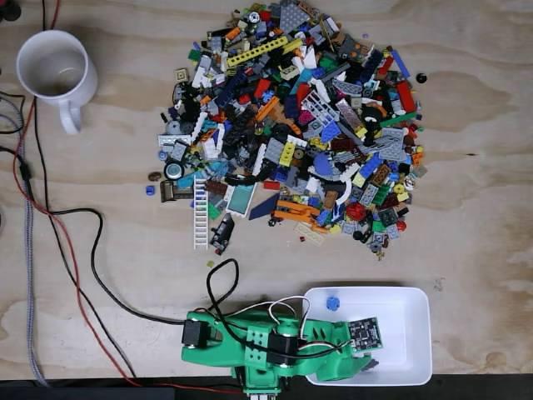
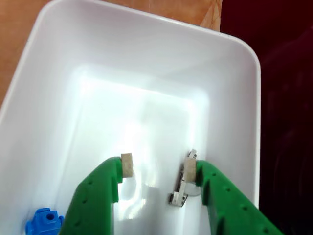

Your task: Find the closest Lego and put it in the bin.

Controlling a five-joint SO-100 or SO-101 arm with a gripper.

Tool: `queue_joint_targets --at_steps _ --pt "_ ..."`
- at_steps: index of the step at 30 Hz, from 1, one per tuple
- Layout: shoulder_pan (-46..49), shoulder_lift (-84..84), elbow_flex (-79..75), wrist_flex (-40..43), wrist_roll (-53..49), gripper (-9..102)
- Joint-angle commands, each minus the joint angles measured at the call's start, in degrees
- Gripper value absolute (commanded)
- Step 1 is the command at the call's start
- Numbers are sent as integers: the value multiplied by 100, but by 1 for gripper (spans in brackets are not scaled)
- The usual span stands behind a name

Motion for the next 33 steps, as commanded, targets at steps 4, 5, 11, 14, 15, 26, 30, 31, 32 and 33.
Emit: queue_joint_targets --at_steps 4,5,11,14,15,26,30,31,32,33 --pt "-3305 0 -1301 -984 1960 0" --pt "-3946 18 -1336 -1230 2153 0" --pt "-7146 -88 -580 -1793 2610 0" --pt "-8402 -97 -9 -1775 2769 0" --pt "-8807 -88 114 -1767 2936 0" --pt "-9993 -70 1441 -1450 2874 0" --pt "-9914 -70 1688 -1723 2786 0" --pt "-9879 -70 1714 -1749 2769 0" --pt "-9870 -70 1714 -1749 2760 0" --pt "-9861 -70 1714 -1767 2777 0"
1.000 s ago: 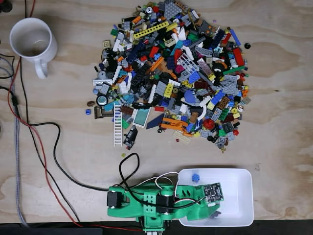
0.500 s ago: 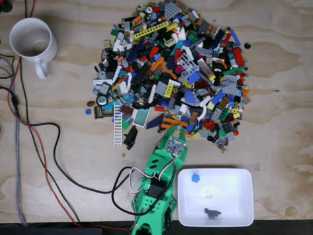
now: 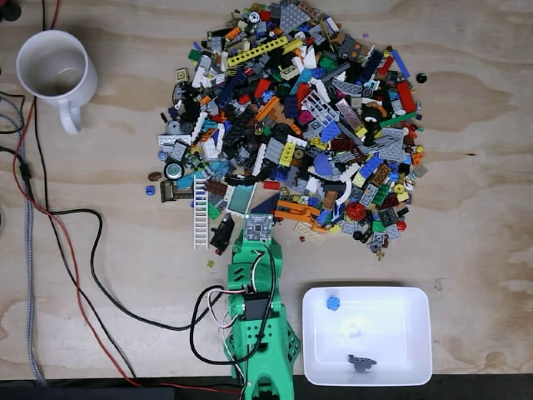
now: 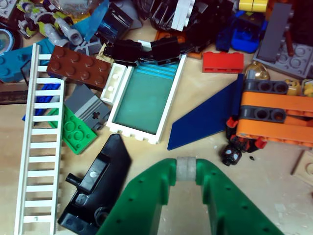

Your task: Find the closest Lego and put it in the bin.

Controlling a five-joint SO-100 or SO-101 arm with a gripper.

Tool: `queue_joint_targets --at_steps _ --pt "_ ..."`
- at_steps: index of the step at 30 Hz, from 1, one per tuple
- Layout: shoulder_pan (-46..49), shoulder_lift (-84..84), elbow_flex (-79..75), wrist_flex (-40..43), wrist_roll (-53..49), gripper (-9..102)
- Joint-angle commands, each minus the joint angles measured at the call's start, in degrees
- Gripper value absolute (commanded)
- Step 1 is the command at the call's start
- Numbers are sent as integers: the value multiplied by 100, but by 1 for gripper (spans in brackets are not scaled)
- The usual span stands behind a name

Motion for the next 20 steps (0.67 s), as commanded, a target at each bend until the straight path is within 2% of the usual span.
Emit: queue_joint_targets --at_steps 1,20 --pt "70 0 -79 -158 -26 0" --pt "264 0 -62 -325 -132 0"
